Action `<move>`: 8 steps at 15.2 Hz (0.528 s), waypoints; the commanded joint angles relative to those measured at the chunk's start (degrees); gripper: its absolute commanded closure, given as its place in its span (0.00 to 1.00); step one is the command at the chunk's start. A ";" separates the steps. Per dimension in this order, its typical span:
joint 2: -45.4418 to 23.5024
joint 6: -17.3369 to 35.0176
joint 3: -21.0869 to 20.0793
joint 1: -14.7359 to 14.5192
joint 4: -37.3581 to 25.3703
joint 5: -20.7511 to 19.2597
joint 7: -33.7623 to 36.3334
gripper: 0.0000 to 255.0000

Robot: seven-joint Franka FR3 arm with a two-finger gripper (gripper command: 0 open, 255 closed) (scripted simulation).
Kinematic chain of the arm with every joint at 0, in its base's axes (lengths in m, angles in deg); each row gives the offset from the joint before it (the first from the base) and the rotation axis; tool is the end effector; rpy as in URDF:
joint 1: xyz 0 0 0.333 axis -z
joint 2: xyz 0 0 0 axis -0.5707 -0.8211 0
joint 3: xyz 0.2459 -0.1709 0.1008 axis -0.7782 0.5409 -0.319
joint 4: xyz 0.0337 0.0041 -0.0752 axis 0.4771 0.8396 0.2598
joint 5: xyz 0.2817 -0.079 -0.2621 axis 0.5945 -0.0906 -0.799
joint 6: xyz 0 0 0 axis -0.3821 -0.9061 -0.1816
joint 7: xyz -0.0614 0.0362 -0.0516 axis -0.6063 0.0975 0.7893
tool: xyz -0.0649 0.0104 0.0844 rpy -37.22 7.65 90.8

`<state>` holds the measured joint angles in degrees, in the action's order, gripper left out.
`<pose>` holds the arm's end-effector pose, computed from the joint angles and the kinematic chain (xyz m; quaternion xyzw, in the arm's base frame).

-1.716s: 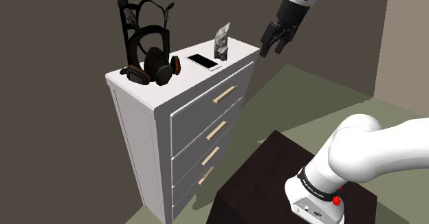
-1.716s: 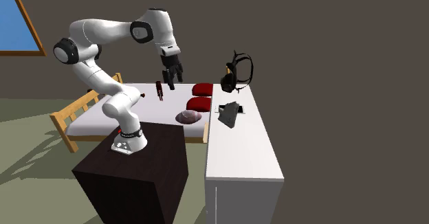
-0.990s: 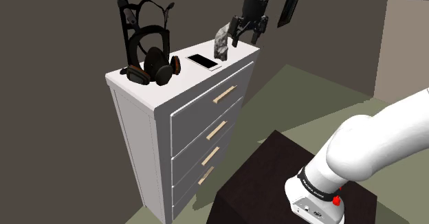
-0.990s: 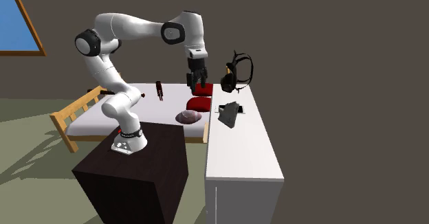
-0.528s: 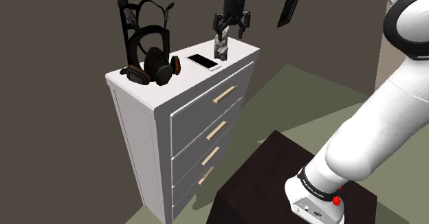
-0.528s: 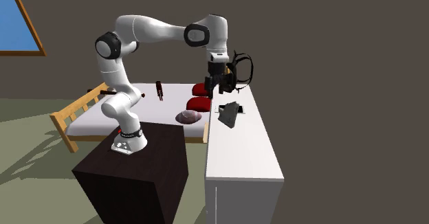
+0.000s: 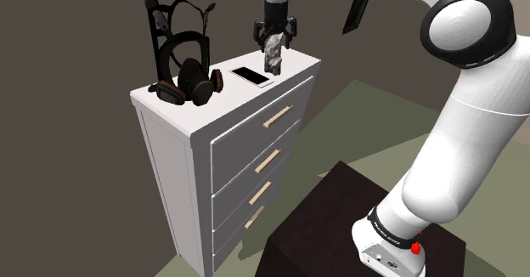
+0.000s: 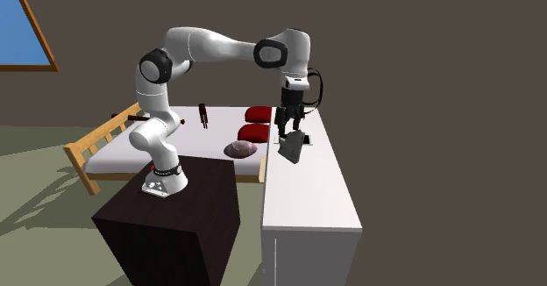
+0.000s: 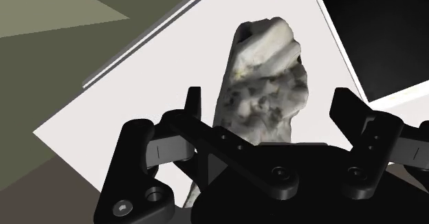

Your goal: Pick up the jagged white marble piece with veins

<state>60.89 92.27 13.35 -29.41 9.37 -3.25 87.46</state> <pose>0.6114 -0.0527 0.5696 0.9632 -0.2512 0.0049 0.0950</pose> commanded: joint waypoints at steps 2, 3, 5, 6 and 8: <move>0.15 2.33 0.09 0.15 2.47 -0.05 0.28 0.00; 0.23 3.12 0.10 0.17 3.35 -0.06 0.41 0.00; 0.27 3.57 0.10 0.19 3.85 -0.07 0.49 0.00; 0.33 3.63 0.09 0.16 3.98 -0.08 0.54 1.00; 0.24 3.67 0.10 0.18 3.92 -0.08 0.52 1.00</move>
<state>61.30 95.84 13.41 -29.27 13.22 -3.32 87.99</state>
